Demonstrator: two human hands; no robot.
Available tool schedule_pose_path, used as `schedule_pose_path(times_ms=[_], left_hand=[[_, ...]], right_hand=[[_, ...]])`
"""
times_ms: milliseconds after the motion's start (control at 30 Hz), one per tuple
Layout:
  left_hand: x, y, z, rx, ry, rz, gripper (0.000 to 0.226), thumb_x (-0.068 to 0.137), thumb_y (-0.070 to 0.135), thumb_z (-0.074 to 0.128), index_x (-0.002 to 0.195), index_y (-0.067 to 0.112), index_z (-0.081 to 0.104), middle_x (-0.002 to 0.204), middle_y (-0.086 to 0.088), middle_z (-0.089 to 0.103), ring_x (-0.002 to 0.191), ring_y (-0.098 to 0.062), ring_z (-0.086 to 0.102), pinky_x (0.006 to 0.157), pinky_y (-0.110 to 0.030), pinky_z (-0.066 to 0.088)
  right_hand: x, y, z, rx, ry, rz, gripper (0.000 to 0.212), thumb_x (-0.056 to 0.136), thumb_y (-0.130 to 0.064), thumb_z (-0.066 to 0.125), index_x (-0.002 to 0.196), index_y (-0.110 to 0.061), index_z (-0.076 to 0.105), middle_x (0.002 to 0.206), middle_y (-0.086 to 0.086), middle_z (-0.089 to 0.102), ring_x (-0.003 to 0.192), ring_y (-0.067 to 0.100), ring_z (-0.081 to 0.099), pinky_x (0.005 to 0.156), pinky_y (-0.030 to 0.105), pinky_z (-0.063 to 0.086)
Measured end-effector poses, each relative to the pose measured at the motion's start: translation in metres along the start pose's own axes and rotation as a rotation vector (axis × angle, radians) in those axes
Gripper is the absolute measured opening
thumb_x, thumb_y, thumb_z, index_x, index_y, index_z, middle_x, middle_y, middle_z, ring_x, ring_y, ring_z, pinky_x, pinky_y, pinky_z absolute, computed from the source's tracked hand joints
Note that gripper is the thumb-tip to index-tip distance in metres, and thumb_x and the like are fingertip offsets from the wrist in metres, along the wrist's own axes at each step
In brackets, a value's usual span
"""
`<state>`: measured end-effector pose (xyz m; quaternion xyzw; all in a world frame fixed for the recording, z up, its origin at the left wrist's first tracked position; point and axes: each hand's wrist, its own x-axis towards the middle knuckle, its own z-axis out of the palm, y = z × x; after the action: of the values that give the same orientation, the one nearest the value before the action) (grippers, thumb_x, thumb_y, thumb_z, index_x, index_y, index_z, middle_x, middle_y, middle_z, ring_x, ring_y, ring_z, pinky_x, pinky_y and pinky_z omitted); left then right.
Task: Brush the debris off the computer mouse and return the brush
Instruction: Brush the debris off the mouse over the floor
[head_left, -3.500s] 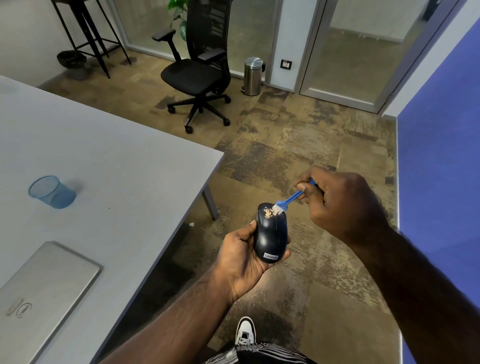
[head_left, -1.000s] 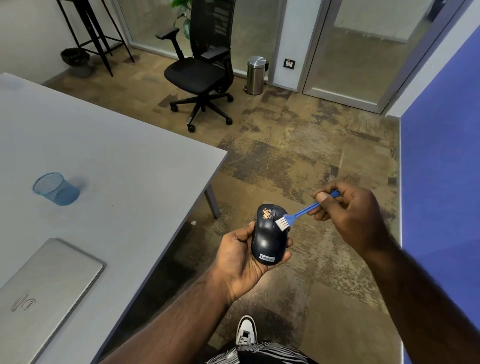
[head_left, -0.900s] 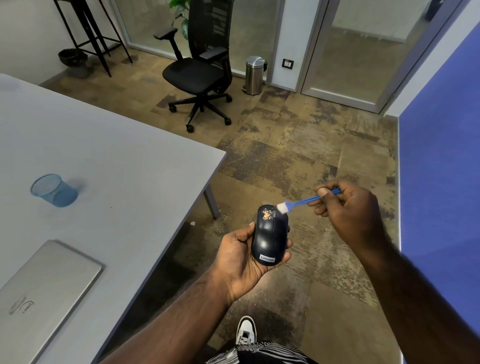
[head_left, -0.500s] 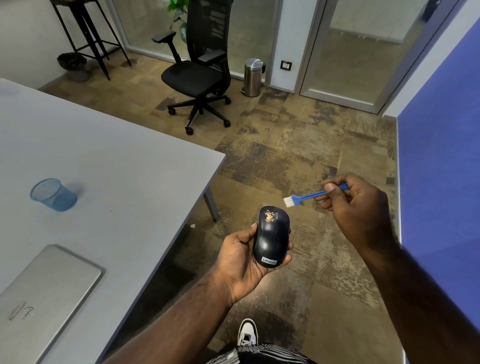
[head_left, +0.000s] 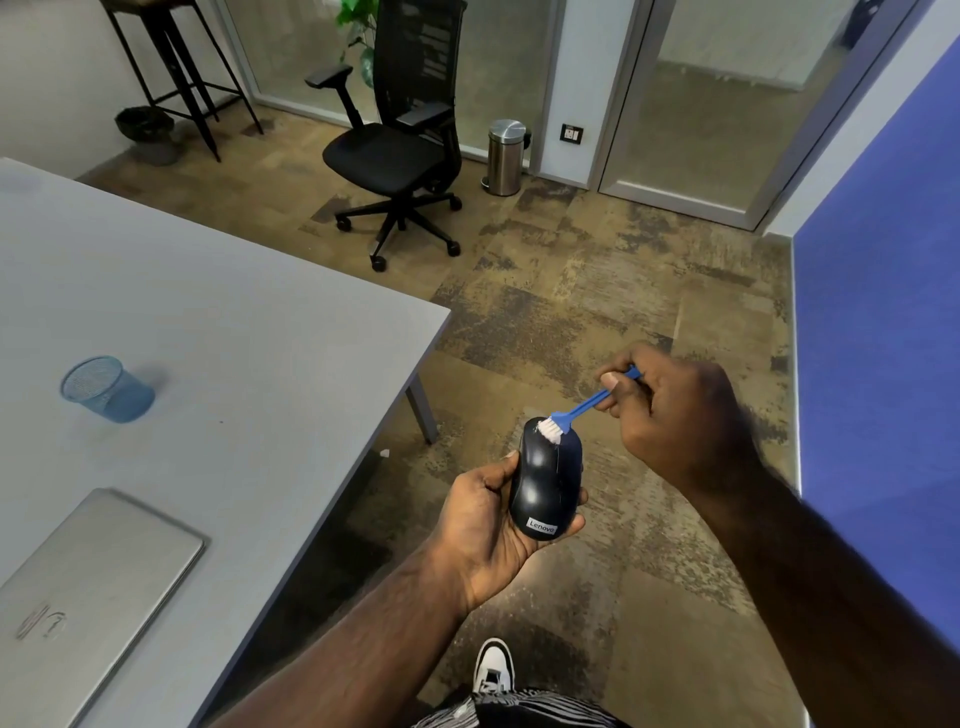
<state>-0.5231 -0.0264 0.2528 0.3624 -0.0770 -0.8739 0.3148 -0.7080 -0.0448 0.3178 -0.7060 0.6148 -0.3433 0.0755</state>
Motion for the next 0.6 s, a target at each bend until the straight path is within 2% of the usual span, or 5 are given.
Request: schedule_pose_path(times_ms=[133, 233, 367, 500, 600], left_hand=[[-0.001, -0.003, -0.001, 0.004, 0.007, -0.014, 0.048, 0.097, 0.03, 0.038, 0.127, 0.001, 0.06, 0.129, -0.026, 0.06, 0.104, -0.038, 0.06, 0.08, -0.045, 0.054], [-0.003, -0.002, 0.001, 0.001, -0.004, -0.01, 0.048, 0.092, 0.029, 0.043, 0.127, 0.001, 0.06, 0.129, -0.027, 0.059, 0.104, -0.039, 0.06, 0.078, -0.046, 0.055], [-0.004, -0.001, 0.002, -0.01, -0.015, 0.005, 0.054, 0.082, 0.029, 0.049, 0.126, 0.0, 0.06, 0.124, -0.026, 0.061, 0.103, -0.039, 0.059, 0.077, -0.045, 0.056], [-0.003, -0.004, -0.001, -0.012, 0.006, 0.006, 0.049, 0.088, 0.029, 0.044, 0.122, -0.001, 0.062, 0.123, -0.027, 0.062, 0.104, -0.039, 0.06, 0.079, -0.045, 0.055], [-0.002, -0.005, -0.001, -0.021, 0.0, 0.007, 0.047, 0.093, 0.029, 0.041, 0.122, -0.001, 0.062, 0.124, -0.027, 0.062, 0.104, -0.039, 0.06, 0.08, -0.046, 0.054]], right_hand=[[0.007, 0.005, 0.003, -0.088, -0.005, 0.056, 0.009, 0.091, -0.013, 0.061, 0.091, -0.015, 0.07, 0.065, 0.0, 0.068, 0.049, 0.014, 0.057, 0.043, 0.027, 0.046], [0.006, 0.008, 0.004, -0.071, 0.009, 0.068, 0.009, 0.092, -0.013, 0.06, 0.091, -0.017, 0.068, 0.068, -0.001, 0.069, 0.05, 0.009, 0.057, 0.044, 0.023, 0.045], [0.005, 0.008, 0.0, 0.066, 0.004, 0.019, 0.011, 0.092, -0.012, 0.059, 0.093, -0.018, 0.068, 0.07, -0.004, 0.071, 0.057, 0.016, 0.069, 0.048, 0.04, 0.057], [0.0, 0.006, -0.008, 0.116, -0.074, -0.061, 0.012, 0.092, -0.015, 0.058, 0.094, -0.018, 0.07, 0.074, -0.003, 0.072, 0.06, 0.011, 0.071, 0.049, 0.041, 0.058], [0.0, 0.011, -0.01, 0.083, -0.064, -0.075, 0.02, 0.091, -0.029, 0.05, 0.096, -0.022, 0.068, 0.073, -0.001, 0.071, 0.057, 0.019, 0.069, 0.045, 0.043, 0.056]])
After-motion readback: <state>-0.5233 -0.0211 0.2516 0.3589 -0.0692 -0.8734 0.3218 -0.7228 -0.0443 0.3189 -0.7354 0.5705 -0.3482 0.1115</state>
